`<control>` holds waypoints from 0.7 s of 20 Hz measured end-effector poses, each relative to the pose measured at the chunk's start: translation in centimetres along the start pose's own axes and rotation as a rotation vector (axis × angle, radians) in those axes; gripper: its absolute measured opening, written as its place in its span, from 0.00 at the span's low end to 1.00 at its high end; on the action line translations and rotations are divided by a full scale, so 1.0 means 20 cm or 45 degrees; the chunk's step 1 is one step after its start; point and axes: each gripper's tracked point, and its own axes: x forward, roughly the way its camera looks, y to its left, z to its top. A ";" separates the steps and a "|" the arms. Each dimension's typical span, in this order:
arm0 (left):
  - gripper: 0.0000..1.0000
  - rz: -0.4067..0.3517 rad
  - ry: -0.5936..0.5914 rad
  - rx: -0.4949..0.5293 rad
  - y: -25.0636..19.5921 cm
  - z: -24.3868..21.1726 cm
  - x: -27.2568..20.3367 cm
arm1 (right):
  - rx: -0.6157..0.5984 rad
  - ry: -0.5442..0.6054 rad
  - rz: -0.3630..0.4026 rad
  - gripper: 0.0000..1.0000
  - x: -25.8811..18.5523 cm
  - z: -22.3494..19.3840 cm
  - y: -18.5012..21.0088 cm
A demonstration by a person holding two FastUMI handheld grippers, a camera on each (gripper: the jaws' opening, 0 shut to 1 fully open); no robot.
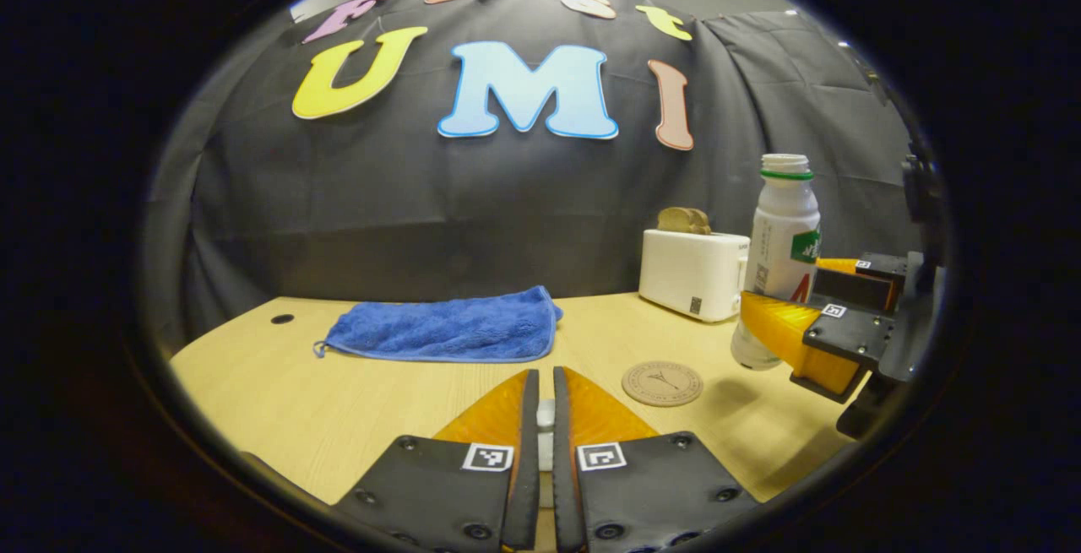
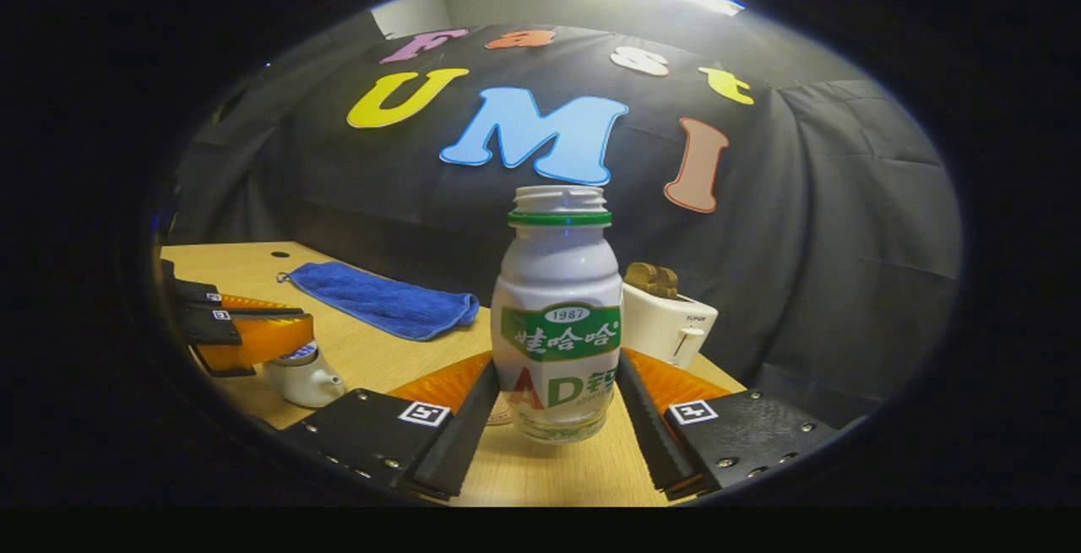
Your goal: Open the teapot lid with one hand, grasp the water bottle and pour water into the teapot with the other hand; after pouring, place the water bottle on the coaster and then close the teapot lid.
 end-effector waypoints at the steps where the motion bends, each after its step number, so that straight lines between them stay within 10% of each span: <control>1: 0.18 -0.001 0.008 0.010 -0.01 -0.01 0.00 | 0.003 0.005 0.002 0.79 0.00 -0.01 0.00; 14: 0.26 0.078 -0.088 0.054 0.04 0.08 -0.09 | 0.098 0.033 0.090 0.79 0.02 -0.05 0.11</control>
